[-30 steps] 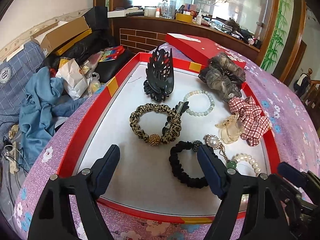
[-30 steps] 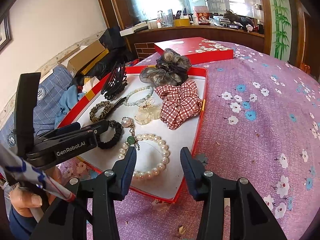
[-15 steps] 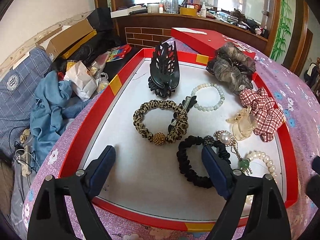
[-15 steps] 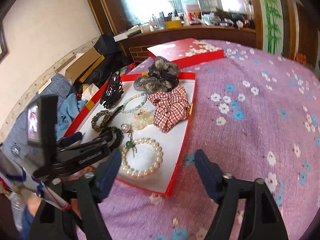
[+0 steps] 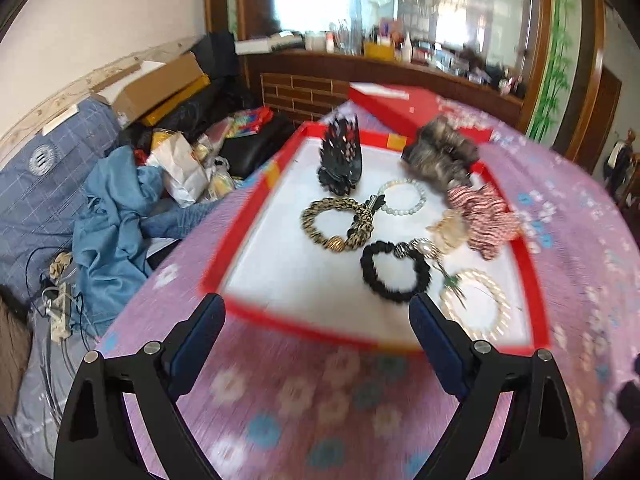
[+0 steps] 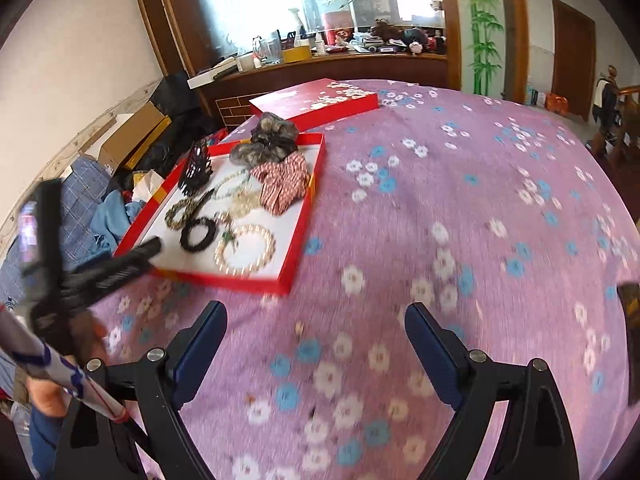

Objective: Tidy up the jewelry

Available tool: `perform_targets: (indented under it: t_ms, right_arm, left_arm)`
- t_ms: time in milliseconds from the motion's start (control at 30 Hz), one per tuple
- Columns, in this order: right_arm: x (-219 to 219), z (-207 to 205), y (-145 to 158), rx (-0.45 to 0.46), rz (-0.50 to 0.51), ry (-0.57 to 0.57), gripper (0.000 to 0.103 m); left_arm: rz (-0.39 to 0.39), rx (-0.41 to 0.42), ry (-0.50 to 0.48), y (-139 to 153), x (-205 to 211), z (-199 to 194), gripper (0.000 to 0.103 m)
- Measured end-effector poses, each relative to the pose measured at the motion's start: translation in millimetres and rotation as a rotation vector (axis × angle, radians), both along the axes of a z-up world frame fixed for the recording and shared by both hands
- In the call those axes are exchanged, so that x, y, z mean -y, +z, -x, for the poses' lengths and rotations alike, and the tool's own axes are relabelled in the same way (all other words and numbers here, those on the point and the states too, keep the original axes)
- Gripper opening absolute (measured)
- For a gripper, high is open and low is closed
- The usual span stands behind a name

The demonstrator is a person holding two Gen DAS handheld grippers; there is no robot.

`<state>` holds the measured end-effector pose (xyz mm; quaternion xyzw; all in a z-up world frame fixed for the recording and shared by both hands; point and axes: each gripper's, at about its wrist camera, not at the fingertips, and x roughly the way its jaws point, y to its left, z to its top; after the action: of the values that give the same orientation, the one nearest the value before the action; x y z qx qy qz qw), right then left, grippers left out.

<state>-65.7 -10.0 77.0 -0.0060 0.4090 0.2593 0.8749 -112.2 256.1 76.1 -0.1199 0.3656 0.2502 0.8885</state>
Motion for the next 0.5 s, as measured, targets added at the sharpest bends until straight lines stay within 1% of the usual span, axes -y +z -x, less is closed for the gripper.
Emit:
perform_targets:
  t_ms: [67, 133, 200, 233, 300, 333, 400, 467, 500]
  right_arm:
    - [4, 16, -2, 0.012, -0.019, -0.021, 0.093]
    - [8, 41, 1, 0.051, -0.026, -0.055, 0.093]
    - [11, 61, 8, 0.094, -0.03, -0.067, 0.093]
    - [13, 74, 14, 0.126, -0.021, -0.072, 0.093]
    - [17, 92, 24, 0.191, -0.003, -0.094, 0.094]
    - [18, 100, 28, 0.229, 0.004, -0.105, 0.097]
    - [20, 114, 31, 0.308, 0.029, -0.132, 0.1]
    - [18, 122, 31, 0.376, 0.037, -0.162, 0.101]
    - [13, 127, 31, 0.434, 0.065, -0.174, 0.1]
  left_arm:
    - [-0.012, 0.042, 0.02, 13, 7, 29, 0.093]
    - [-0.025, 0.079, 0.036, 25, 14, 59, 0.1]
    - [-0.013, 0.103, 0.026, 34, 19, 85, 0.102]
    - [0.008, 0.118, 0.007, 37, 21, 95, 0.102]
    - [0.032, 0.114, -0.006, 41, 27, 107, 0.103]
    - [0.013, 0.103, -0.006, 42, 32, 110, 0.103]
    - [-0.053, 0.074, -0.022, 42, 45, 110, 0.103]
    - [-0.053, 0.057, -0.058, 40, 52, 109, 0.103]
    - [-0.044, 0.066, -0.065, 40, 53, 109, 0.103]
